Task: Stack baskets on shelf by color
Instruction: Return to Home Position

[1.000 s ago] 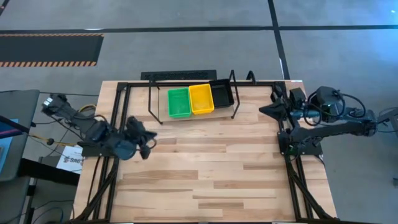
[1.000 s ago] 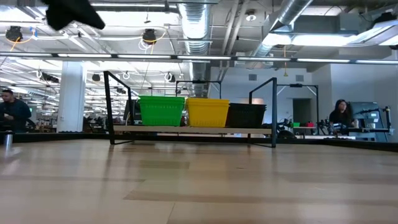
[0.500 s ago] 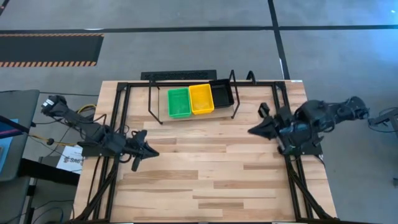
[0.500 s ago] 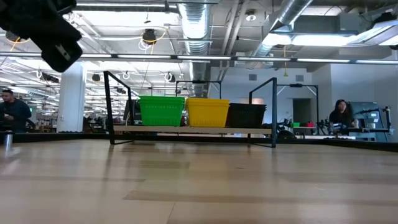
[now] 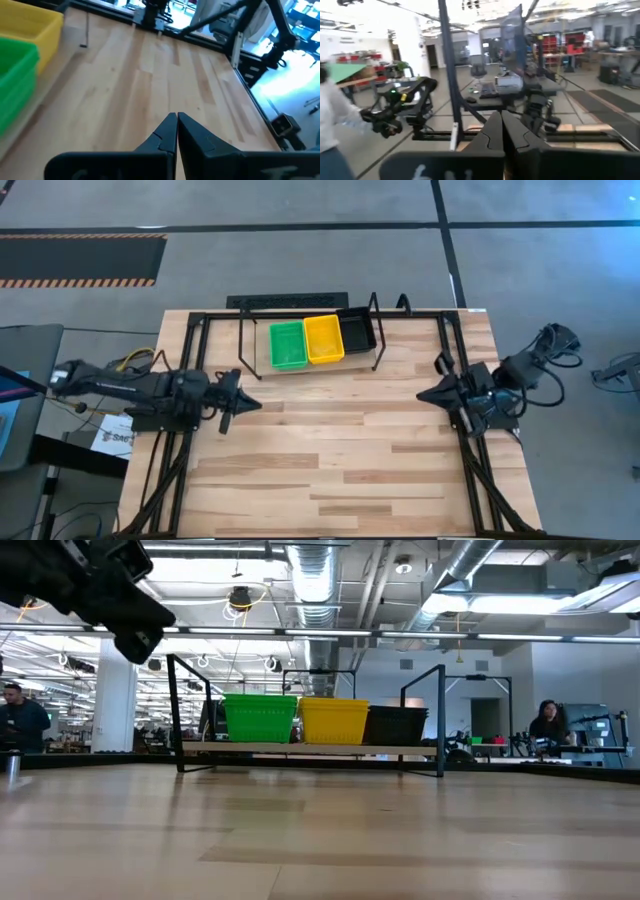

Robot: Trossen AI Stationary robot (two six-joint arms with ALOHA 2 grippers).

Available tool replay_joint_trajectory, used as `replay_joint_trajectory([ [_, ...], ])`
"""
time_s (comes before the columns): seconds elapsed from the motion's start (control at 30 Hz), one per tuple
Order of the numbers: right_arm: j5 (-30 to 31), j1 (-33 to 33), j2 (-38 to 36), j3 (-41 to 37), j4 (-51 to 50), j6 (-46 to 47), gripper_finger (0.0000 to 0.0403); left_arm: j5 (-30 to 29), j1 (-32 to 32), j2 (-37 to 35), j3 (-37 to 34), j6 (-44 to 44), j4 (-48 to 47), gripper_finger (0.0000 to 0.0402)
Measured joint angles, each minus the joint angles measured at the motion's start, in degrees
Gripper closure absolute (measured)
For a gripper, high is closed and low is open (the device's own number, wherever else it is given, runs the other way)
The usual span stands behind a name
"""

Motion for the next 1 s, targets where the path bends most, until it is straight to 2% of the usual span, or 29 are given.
replay_joint_trajectory([
  [0.2, 2.83, 0.23, -14.40, -13.28, 4.73, 0.04, 0.0402, 7.81, 9.20, 0.00, 0.00, 0.22, 1.76, 0.0401],
  [0.3, 2.88, 0.14, -23.73, -21.35, 9.73, -0.32, 0.0402, 10.75, 11.26, 0.00, 0.00, 0.20, 4.68, 0.0401],
  [0.43, 3.33, 0.12, -35.10, -31.98, 16.45, -1.12, 0.0402, 11.39, 12.59, 0.00, 0.00, 0.55, 6.09, 0.0401],
  [0.5, 3.21, -0.22, -34.77, -35.94, 21.08, -4.19, 0.0402, 11.46, 13.08, 0.00, -0.07, 0.45, 5.95, 0.0401],
  [0.53, 1.21, -0.26, -34.82, -36.80, 21.53, -4.95, 0.0402, 11.66, 13.38, 0.02, -0.43, 0.43, 6.20, 0.0401],
  [0.6, 0.34, -0.60, -34.37, -37.74, 24.21, -4.06, 0.0402, 12.68, 13.91, 0.00, -1.76, -0.08, 7.18, 0.0401],
  [0.8, 7.46, -3.00, -34.89, -39.59, 22.94, 5.91, 0.0402, 17.28, 17.07, 0.00, -9.74, -6.34, 14.82, 0.0401],
  [0.9, 12.19, -3.73, -34.76, -39.75, 20.85, 12.50, 0.0400, 12.99, 18.28, 0.03, -11.79, -13.54, 14.59, 0.0401],
  [1.0, 13.05, -4.16, -34.80, -39.62, 20.53, 13.97, 0.0390, 8.69, 18.42, -0.01, -11.98, -20.52, 12.81, 0.0402],
])
